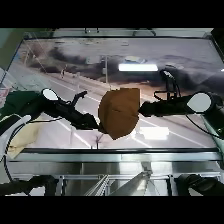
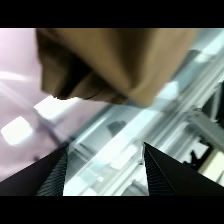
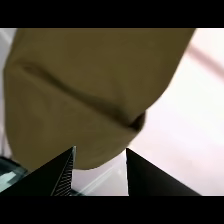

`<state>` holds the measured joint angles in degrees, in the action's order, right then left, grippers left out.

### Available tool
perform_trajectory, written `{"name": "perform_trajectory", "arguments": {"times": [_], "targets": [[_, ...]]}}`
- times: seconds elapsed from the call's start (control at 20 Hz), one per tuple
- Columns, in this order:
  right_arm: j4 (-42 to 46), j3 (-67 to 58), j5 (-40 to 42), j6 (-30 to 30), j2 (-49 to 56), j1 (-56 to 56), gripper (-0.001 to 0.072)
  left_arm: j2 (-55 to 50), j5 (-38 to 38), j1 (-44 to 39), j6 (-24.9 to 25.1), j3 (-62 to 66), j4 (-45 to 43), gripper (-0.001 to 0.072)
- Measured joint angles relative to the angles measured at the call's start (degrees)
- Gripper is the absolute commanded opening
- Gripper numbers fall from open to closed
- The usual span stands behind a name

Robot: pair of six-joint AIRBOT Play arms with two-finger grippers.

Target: Fold the shirts.

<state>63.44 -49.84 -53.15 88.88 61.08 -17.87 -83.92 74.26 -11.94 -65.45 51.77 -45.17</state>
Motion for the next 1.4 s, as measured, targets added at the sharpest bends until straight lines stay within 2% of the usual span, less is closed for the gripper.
{"name": "perform_trajectory", "arguments": {"times": [0.25,0.4,0.8,0.95,1.0,1.2,1.4], "targets": [[-0.55,0.00,0.35,-0.28,5.40,2.86,0.0370,0.02,-6.82,-1.36,0.00,-1.60,-3.10,0.0497],[-2.47,0.00,0.35,-2.62,9.84,3.28,0.0370,-0.63,-8.92,-1.66,0.00,-1.44,-3.72,0.0498],[-12.66,-0.04,0.68,-11.93,18.25,3.50,0.0369,-10.40,-4.85,-1.86,0.94,6.69,0.22,0.0490],[-13.70,-0.20,1.77,-13.11,18.84,3.56,0.0369,-14.01,-3.32,-2.89,1.03,9.31,0.61,0.0217],[-14.03,-0.31,2.12,-13.22,18.95,3.56,0.0369,-15.02,-3.37,-3.65,1.18,10.23,0.42,0.0011],[-14.47,-1.07,2.51,-13.75,18.99,3.65,0.0369,-17.25,-2.05,-6.93,2.05,15.39,-0.52,0.0011],[-14.12,-3.04,2.34,-13.99,18.60,6.08,0.0368,-11.43,1.75,-6.34,1.97,23.65,0.66,0.0011]]}}
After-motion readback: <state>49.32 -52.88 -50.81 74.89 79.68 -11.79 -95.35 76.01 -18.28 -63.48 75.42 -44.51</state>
